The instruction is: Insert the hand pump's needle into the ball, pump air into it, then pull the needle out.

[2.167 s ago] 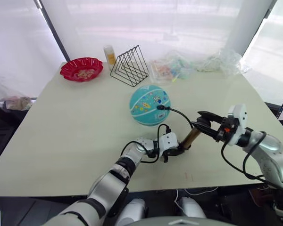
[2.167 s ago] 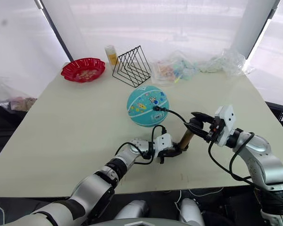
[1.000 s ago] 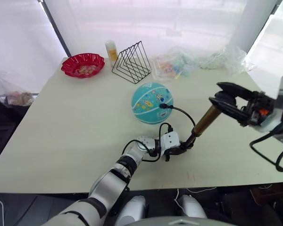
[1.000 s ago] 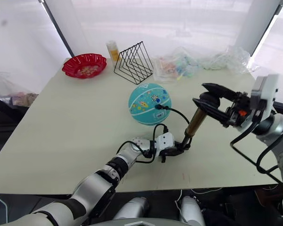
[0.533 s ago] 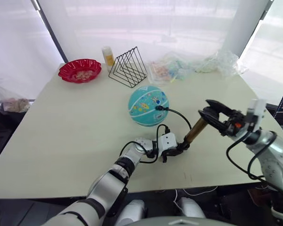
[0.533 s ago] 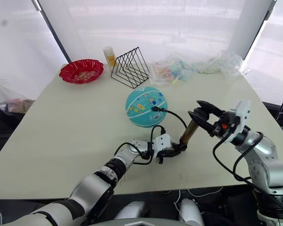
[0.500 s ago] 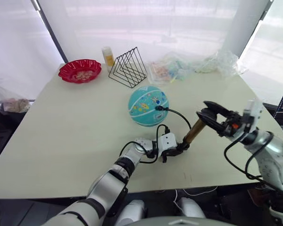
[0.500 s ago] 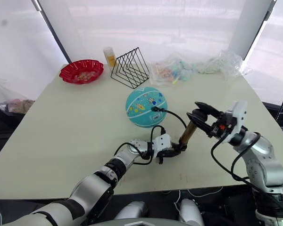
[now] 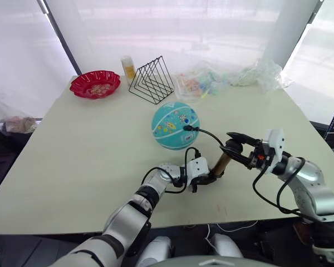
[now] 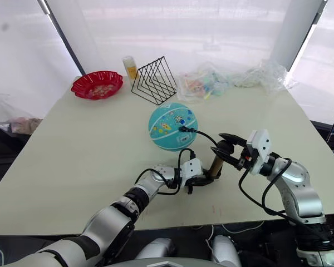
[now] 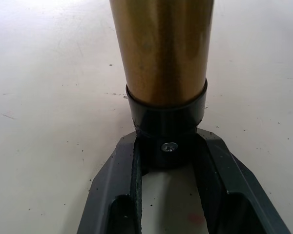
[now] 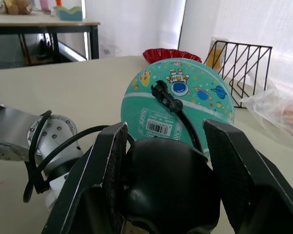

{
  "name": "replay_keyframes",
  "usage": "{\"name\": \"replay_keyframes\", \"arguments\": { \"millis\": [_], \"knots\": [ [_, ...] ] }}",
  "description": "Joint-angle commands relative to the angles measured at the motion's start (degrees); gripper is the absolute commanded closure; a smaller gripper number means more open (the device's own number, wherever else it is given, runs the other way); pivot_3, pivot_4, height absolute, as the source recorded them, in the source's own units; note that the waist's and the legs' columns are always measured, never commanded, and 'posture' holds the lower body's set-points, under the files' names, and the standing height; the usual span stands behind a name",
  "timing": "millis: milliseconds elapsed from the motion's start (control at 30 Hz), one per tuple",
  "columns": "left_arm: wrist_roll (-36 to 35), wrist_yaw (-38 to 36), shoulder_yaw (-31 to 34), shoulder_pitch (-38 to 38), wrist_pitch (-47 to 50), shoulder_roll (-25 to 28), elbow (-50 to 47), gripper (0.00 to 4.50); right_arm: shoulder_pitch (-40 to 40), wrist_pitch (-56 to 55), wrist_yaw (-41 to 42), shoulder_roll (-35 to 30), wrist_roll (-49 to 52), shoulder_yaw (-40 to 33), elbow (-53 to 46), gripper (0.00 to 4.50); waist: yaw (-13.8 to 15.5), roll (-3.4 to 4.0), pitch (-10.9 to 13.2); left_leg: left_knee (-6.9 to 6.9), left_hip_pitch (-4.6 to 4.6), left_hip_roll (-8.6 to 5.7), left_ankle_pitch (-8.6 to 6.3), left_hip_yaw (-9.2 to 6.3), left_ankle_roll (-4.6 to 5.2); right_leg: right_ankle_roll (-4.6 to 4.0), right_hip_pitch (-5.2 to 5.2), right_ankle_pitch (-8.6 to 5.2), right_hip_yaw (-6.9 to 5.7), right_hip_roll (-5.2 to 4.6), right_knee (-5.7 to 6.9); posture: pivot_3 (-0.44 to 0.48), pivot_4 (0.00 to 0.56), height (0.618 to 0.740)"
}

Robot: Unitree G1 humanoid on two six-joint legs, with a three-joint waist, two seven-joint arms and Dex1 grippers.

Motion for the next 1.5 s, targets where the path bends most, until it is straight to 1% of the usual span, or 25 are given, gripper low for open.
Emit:
{"name": "replay_keyframes", "arguments": {
  "millis": [33, 100, 133, 200, 233, 267, 400, 467, 567, 667, 767, 867, 967, 1000, 1033, 1100, 1167, 1233, 1267, 1367, 1433, 1500],
  "knots": [
    [6.4, 1.6, -3.4, 4.2, 6.3, 2.8, 8.3, 3.39, -3.8, 3.7, 0.1, -2.4, 5.5, -3.3, -6.9, 2.53, 0.1, 0.04, 0.2, 0.01, -0.01, -0.01, 0.00, 0.00, 0.00, 0.00, 0.00, 0.00, 0.00, -0.01, 0.00, 0.000, 0.150, 0.740],
    [6.4, 1.5, -3.5, 4.1, 6.3, 2.8, 8.3, 3.39, -6.0, 5.2, -0.4, -4.0, 8.1, -6.0, -9.3, 2.53, 0.2, 0.37, 0.6, 0.06, -0.10, -0.07, 0.00, 0.03, 0.00, 0.03, -0.05, 0.02, -0.01, -0.11, 0.00, 0.000, 0.150, 0.740],
    [6.4, 1.4, -3.5, 4.1, 6.3, 2.8, 8.3, 3.39, -6.8, 6.0, -0.7, -4.7, 9.3, -7.2, -10.3, 2.53, 0.3, 0.41, 0.6, 0.08, -0.18, -0.12, 0.03, 0.03, 0.00, 0.13, -0.42, 0.08, -0.04, -0.17, 0.02, 0.000, 0.150, 0.740],
    [6.4, 1.3, -3.5, 4.0, 6.4, 2.7, 8.2, 3.39, -9.1, 8.6, -1.0, -7.4, 13.2, -10.8, -12.9, 2.53, 0.8, 0.66, 0.8, 0.25, -0.45, -0.13, 0.09, -0.01, 0.06, 0.13, -0.67, 0.10, -0.10, -0.15, 0.05, 0.000, 0.150, 0.740],
    [6.4, 1.3, -3.5, 4.0, 6.4, 2.7, 8.2, 3.39, -9.7, 9.8, -1.1, -8.4, 14.7, -11.9, -13.7, 2.53, 0.8, 0.66, 0.8, 0.58, -0.90, -0.14, 0.19, -0.04, 0.24, 0.18, -0.99, 0.17, -0.16, -0.13, 0.08, 0.000, 0.150, 0.740],
    [6.4, 1.2, -3.5, 4.0, 6.4, 2.7, 8.1, 3.39, -10.7, 11.0, -1.7, -9.5, 16.2, -13.3, -14.5, 2.53, 1.3, 0.54, 1.0, 0.58, -0.91, -0.14, 0.19, -0.04, 0.24, 0.19, -1.01, 0.18, -0.16, -0.13, 0.08, 0.000, 0.150, 0.740],
    [6.5, 1.1, -3.5, 4.0, 6.4, 2.7, 8.0, 3.39, -15.2, 14.2, -4.0, -13.4, 20.6, -18.2, -15.7, 2.53, 1.4, 0.30, 1.4, 0.63, -1.02, -0.19, 0.18, 0.04, 0.24, 0.23, -1.02, 0.27, -0.18, -0.25, 0.04, 0.000, 0.150, 0.740],
    [6.5, 1.0, -3.5, 3.9, 6.4, 2.7, 8.0, 3.39, -17.3, 15.4, -5.0, -14.9, 22.3, -19.6, -15.8, 2.53, 1.4, 0.29, 1.4, 0.63, -1.03, -0.18, 0.18, 0.02, 0.24, 0.23, -1.02, 0.27, -0.21, -0.25, 0.02, 0.000, 0.150, 0.740],
    [6.5, 0.9, -3.6, 3.9, 6.4, 2.7, 8.1, 3.39, -18.2, 17.1, -4.5, -17.7, 22.2, -19.9, -16.1, 2.53, 1.5, 0.22, 1.6, 0.63, -1.08, -0.18, 0.18, 0.03, 0.24, 0.23, -1.03, 0.27, -0.27, -0.30, 0.02, 0.000, 0.150, 0.740],
    [6.6, 0.9, -3.6, 3.9, 6.4, 2.7, 8.1, 3.39, -17.7, 17.5, -5.6, -17.2, 23.1, -20.0, -16.4, 2.53, 1.5, 0.18, 1.6, 0.63, -1.10, -0.17, 0.18, 0.04, 0.25, 0.24, -1.03, 0.27, -0.31, -0.32, 0.00, 0.000, 0.150, 0.740],
    [6.5, 0.9, -3.6, 3.9, 6.4, 2.6, 8.0, 3.39, -13.1, 16.9, -4.9, -15.9, 20.9, -17.7, -17.0, 2.53, 1.5, 0.11, 1.6, 0.63, -1.09, -0.18, 0.18, 0.05, 0.25, 0.24, -1.02, 0.27, -0.31, -0.33, 0.00, 0.000, 0.150, 0.740],
    [6.5, 1.0, -3.6, 3.9, 6.3, 2.7, 8.1, 3.39, -6.7, 13.8, -3.6, -13.4, 14.3, -11.1, -15.8, 2.53, 1.5, -0.13, 1.3, 0.62, -1.05, -0.15, 0.18, 0.01, 0.25, 0.23, -0.99, 0.26, -0.34, -0.29, -0.01, 0.000, 0.150, 0.740],
    [6.5, 1.1, -3.6, 3.9, 6.3, 2.6, 8.1, 3.39, -1.6, 7.1, -2.3, -10.1, 6.8, -5.1, -11.8, 2.53, 1.2, -0.27, 1.0, 0.62, -0.93, -0.16, 0.17, 0.07, 0.23, 0.24, -0.89, 0.25, -0.28, -0.29, -0.02, 0.000, 0.150, 0.740],
    [6.6, 1.1, -3.6, 3.9, 6.3, 2.6, 8.1, 3.39, -0.6, 4.9, -2.5, -8.5, 4.9, -3.8, -9.5, 2.53, 1.1, -0.28, 0.8, 0.62, -0.88, -0.15, 0.05, 0.07, 0.03, 0.25, -0.87, 0.25, -0.25, -0.25, -0.01, 0.000, 0.150, 0.740],
    [6.5, 1.2, -3.6, 3.8, 6.2, 2.6, 8.1, 3.39, 0.5, 2.4, -1.9, -8.0, 2.0, -1.8, -7.0, 2.53, 1.1, -0.33, 0.8, 0.61, -0.83, -0.13, 0.05, 0.05, 0.03, 0.24, -0.84, 0.25, -0.23, -0.19, 0.00, 0.000, 0.150, 0.740],
    [6.5, 1.3, -3.6, 3.7, 6.2, 2.6, 8.3, 3.39, 1.7, -1.4, -1.1, -7.2, -2.0, 1.0, -2.8, 2.53, 1.0, -0.41, 0.7, 0.60, -0.77, -0.07, 0.04, 0.02, 0.01, 0.24, -0.60, 0.25, -0.22, -0.11, 0.01, 0.000, 0.150, 0.740],
    [6.5, 1.3, -3.6, 3.7, 6.0, 2.5, 8.3, 3.39, 2.0, -4.1, -1.6, -4.7, -2.9, 1.8, 1.2, 2.55, 0.6, -0.40, 0.5, 0.57, -0.75, -0.05, 0.03, 0.02, 0.00, 0.23, -0.52, 0.24, -0.18, -0.10, 0.04, 0.000, 0.150, 0.740],
    [6.4, 1.3, -3.5, 3.6, 6.0, 2.6, 8.2, 3.39, 2.5, -7.1, -0.6, -4.4, -6.2, 4.4, 4.8, 2.55, 0.4, -0.25, 0.3, 0.51, -0.69, -0.03, 0.03, -0.01, 0.00, 0.21, -0.51, 0.23, -0.16, -0.05, 0.04, 0.000, 0.150, 0.740],
    [6.3, 1.2, -3.5, 3.6, 5.9, 2.6, 8.1, 3.39, 2.7, -8.4, -0.7, -3.1, -7.1, 5.5, 7.3, 2.55, 0.3, -0.19, 0.3, 0.51, -0.59, -0.05, 0.03, 0.00, 0.00, 0.21, -0.52, 0.23, -0.14, -0.05, 0.04, 0.000, 0.150, 0.740],
    [6.2, 1.2, -3.4, 3.7, 5.8, 2.7, 7.9, 3.39, 3.0, -11.6, -1.0, 0.1, -9.6, 8.7, 13.7, 2.55, 0.1, -0.33, 0.0, 0.42, -0.20, -0.05, 0.03, 0.00, 0.01, 0.21, -0.39, 0.23, -0.08, -0.01, 0.04, 0.000, 0.150, 0.740],
    [6.2, 1.2, -3.4, 3.7, 5.8, 2.7, 7.8, 3.39, 2.6, -14.2, -1.1, 2.0, -12.0, 10.5, 17.9, 2.56, 0.0, -0.22, -0.1, 0.38, -0.09, -0.02, 0.03, 0.00, 0.00, 0.17, -0.33, 0.20, -0.02, 0.04, 0.04, 0.000, 0.150, 0.740],
    [6.1, 1.0, -3.4, 3.7, 5.8, 2.8, 7.7, 3.39, 1.9, -15.3, -1.3, 3.5, -12.1, 10.9, 18.8, 2.56, -0.1, -0.30, -0.1, 0.32, 0.01, -0.04, 0.02, 0.03, 0.01, 0.14, -0.25, 0.18, 0.05, 0.04, 0.03, 0.000, 0.150, 0.740]
  ]
}}
